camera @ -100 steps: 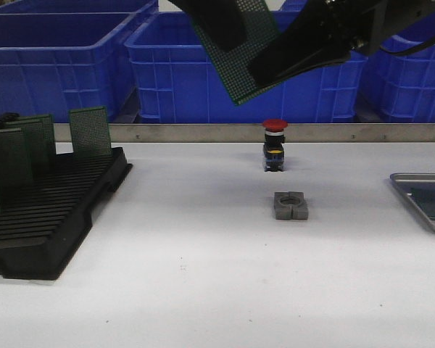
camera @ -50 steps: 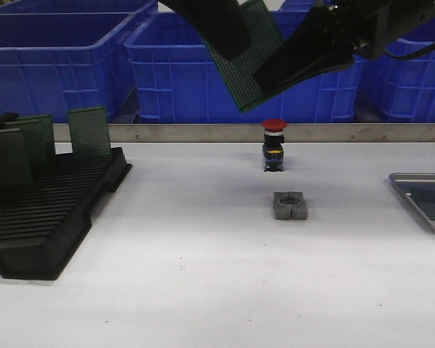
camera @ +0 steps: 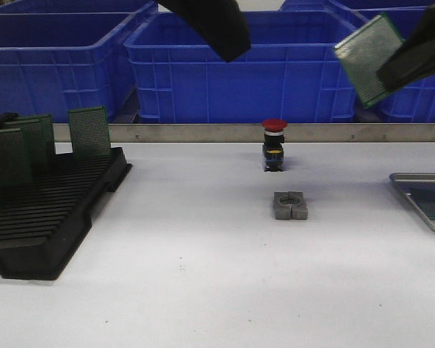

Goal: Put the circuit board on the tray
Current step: 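Release the left gripper and carry the board with the right gripper to the tray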

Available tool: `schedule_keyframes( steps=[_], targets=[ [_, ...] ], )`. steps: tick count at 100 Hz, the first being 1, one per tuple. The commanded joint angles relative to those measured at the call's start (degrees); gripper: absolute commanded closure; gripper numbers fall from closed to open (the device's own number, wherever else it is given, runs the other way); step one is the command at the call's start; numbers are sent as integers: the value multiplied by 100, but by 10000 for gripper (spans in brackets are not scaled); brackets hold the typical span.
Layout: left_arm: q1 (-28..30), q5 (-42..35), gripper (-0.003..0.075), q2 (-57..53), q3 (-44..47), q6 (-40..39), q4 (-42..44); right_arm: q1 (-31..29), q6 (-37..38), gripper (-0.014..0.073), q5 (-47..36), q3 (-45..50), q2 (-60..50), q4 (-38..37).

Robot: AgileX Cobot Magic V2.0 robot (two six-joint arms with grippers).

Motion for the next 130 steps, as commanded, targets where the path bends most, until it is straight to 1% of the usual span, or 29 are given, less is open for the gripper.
schedule_keyframes(
  steps=[1, 16, 30, 52, 73, 97, 111, 130],
  targets=[
    [-24, 144, 113, -303, -133, -15, -266, -422, 396, 652, 92, -142, -219, 233],
    [-24, 144, 113, -303, -133, -15, -266, -997, 754, 652, 123, -142, 13, 210],
    [-24, 144, 113, -303, -133, -15, -266, -1236, 1075, 652, 123, -142, 413, 97],
    [-24, 144, 113, -303, -133, -15, -266, -1240, 1256, 652, 84, -137, 1154, 78],
    [-24, 144, 113, -303, -133, -15, -266, -1240, 1256, 652, -40, -137, 1534, 78],
    [-24, 144, 113, -303, -133, -15, -266, -1240, 1297, 650, -290, -137, 1557, 34],
    [-24, 144, 113, -303, -133, -15, -266, -1240, 1495, 650, -458, -137, 1557, -172],
    [-24, 144, 113, -303, -133, -15, -266, -1240, 1554, 650, -475, -137, 1557, -214]
  ],
)
